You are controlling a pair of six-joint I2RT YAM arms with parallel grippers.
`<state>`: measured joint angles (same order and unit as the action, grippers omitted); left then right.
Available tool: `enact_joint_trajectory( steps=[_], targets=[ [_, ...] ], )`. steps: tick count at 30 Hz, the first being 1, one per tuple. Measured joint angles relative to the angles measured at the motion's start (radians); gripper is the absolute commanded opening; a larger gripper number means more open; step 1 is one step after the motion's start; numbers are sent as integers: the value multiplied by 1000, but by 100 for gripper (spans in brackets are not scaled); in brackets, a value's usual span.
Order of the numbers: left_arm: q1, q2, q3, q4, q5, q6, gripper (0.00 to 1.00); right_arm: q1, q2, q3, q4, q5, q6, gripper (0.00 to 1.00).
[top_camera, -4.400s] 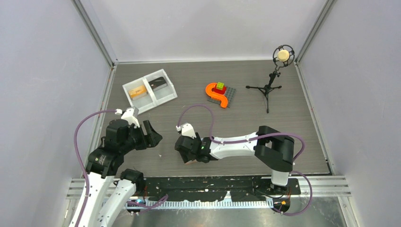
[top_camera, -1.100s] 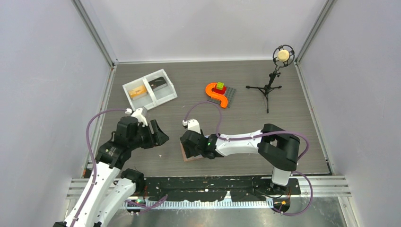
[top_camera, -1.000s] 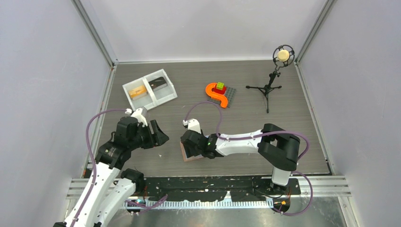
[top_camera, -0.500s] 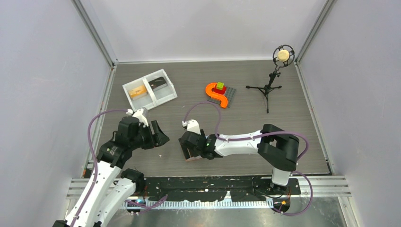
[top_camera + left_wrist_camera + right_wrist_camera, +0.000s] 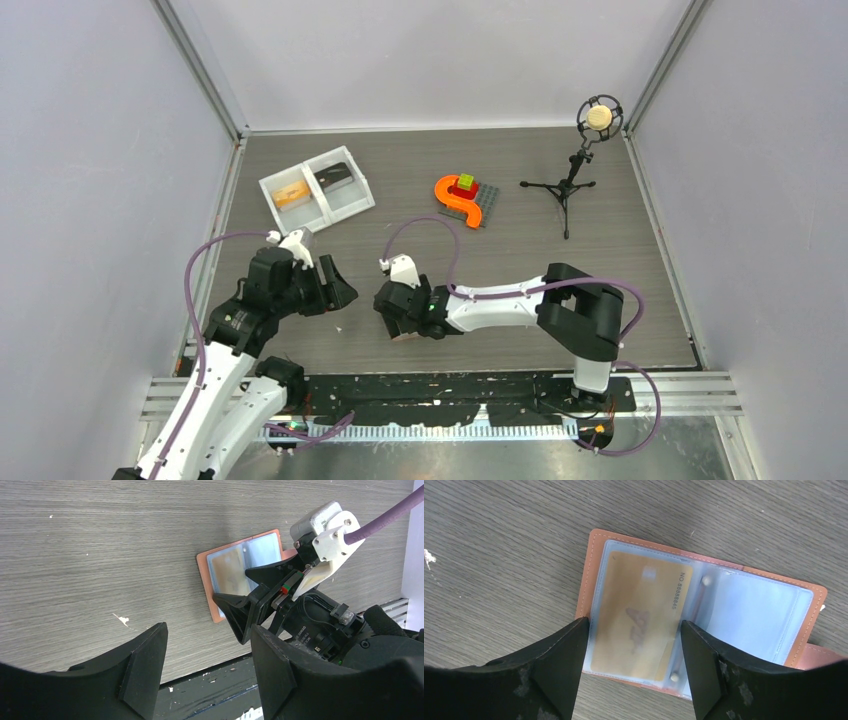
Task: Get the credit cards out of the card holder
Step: Remove the credit card from the card holder.
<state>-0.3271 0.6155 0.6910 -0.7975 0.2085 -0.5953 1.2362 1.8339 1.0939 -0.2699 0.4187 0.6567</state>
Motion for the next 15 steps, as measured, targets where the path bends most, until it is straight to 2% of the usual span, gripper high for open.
enact_joint_trajectory(
  steps=[6,15],
  targets=[
    [0,0,0,0,0,0,64,0,1,1,-2,5,0,61],
    [0,51,-32,35,24,-10,60,-1,-29,-56,80,-5,-1,59]
  ],
)
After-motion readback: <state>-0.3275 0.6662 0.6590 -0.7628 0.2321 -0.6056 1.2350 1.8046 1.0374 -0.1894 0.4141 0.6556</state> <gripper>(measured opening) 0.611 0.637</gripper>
